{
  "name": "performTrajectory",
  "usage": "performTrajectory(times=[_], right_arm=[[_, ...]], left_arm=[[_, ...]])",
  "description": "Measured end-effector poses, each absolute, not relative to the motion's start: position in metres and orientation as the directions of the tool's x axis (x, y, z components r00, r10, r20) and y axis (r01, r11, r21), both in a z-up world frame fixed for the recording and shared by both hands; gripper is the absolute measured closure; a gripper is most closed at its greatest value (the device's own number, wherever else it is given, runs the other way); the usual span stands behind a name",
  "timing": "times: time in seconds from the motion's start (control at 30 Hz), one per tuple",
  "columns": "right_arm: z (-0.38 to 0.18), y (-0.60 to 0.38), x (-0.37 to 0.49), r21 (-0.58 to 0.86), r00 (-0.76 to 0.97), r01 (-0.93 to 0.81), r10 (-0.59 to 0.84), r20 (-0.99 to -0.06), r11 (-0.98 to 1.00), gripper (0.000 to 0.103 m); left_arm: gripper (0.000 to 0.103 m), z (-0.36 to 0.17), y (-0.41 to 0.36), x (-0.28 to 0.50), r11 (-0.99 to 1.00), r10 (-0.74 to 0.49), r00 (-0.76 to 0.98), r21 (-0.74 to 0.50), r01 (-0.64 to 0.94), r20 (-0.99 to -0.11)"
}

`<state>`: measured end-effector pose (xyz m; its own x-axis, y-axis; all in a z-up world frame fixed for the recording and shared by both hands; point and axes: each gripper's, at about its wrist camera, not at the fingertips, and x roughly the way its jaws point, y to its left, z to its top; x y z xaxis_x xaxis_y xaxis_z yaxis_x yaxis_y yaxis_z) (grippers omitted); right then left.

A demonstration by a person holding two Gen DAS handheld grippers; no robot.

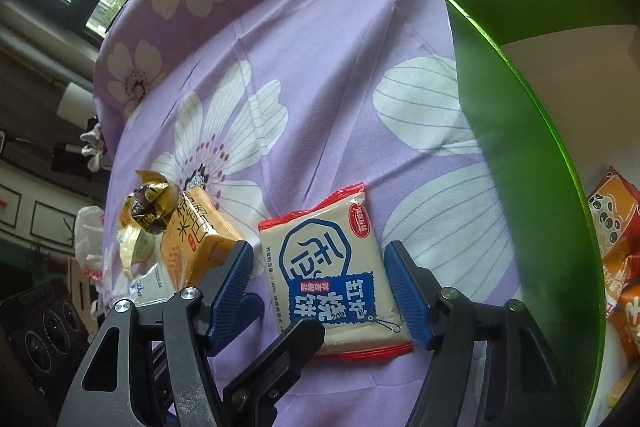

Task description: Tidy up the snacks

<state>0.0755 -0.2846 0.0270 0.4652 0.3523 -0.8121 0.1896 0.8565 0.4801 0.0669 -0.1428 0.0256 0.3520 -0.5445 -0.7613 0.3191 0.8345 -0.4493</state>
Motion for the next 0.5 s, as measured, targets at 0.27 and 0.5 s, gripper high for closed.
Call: performTrajectory(times=[0.27,0.5], right_arm=[[0.033,-0.281,0.073,0.504,0.463,0.172,0.382,-0.8,0.846,0.032],[0.073,-0.293,0.041,0.534,0.593,0.139,0.362,-0.72,0.834,0.032]], left_arm=[[0.066,0.041,-0.157,0.061,0.859,-0.5,0.414,-0.376,0.347,-0.76],[0.062,0.08,-0.17,0.043,0.845,-0.526,0.484,-0.361,0.396,-0.699]])
